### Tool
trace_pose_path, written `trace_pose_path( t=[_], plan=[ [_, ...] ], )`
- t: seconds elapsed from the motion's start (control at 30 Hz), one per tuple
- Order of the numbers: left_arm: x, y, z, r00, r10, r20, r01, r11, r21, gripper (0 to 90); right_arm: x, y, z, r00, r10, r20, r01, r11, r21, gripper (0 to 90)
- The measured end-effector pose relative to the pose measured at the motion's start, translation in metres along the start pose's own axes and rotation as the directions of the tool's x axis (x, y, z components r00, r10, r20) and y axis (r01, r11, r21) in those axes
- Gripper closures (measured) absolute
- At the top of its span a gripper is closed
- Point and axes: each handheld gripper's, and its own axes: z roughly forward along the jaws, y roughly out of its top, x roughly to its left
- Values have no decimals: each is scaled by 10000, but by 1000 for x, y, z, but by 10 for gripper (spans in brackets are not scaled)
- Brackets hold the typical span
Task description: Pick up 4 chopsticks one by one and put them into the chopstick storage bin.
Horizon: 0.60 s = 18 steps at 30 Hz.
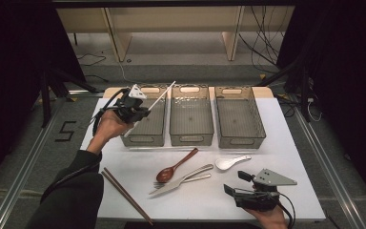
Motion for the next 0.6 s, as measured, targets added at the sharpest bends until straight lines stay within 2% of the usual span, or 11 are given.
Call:
trace_pose_path(
  t=[0.23, 0.4, 0.6],
  plan=[
    [15, 0, 10, 9980, -506, -372, 499, 9986, -201, 844, 0, 0, 0, 10000, 2, -20, -2, 10000, 11, 266],
    [28, -1, 19, 9934, -985, -592, 960, 9945, -423, 844, 0, 0, 1, 10000, -13, -32, 13, 10000, 22, 266],
    [37, -9, 27, 9876, -1375, -757, 1346, 9900, -427, 844, 0, 0, 0, 10000, -3, -54, 3, 10000, 22, 266]
  ],
)
